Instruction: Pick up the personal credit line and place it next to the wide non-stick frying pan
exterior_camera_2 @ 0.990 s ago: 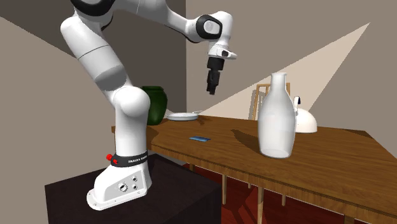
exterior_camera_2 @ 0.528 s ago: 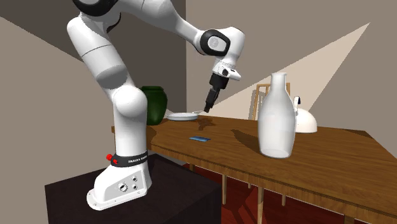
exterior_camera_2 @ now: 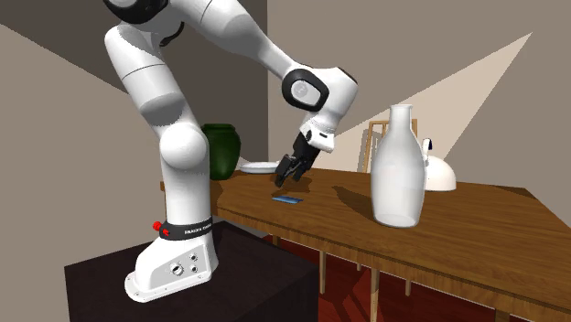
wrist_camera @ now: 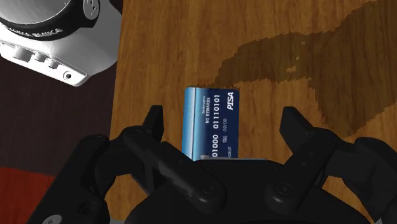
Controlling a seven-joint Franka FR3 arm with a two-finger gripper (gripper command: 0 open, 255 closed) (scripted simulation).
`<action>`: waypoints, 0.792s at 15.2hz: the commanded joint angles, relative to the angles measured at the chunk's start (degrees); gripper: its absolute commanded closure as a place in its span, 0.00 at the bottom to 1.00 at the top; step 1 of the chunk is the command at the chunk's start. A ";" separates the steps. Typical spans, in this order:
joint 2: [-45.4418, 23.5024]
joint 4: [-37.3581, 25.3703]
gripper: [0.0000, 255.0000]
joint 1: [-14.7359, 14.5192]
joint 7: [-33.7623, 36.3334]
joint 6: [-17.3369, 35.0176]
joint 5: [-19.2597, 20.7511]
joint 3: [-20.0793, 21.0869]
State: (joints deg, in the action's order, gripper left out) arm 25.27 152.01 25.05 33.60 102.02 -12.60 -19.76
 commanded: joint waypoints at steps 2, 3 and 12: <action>-0.07 2.46 0.00 0.27 0.31 2.00 -0.46 -0.09; -0.10 3.18 0.00 0.15 0.26 2.78 -0.66 0.02; -0.39 5.68 0.00 -0.35 0.00 5.65 -1.47 0.42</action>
State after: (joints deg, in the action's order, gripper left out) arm 24.89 157.69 24.70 33.61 107.65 -14.07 -19.34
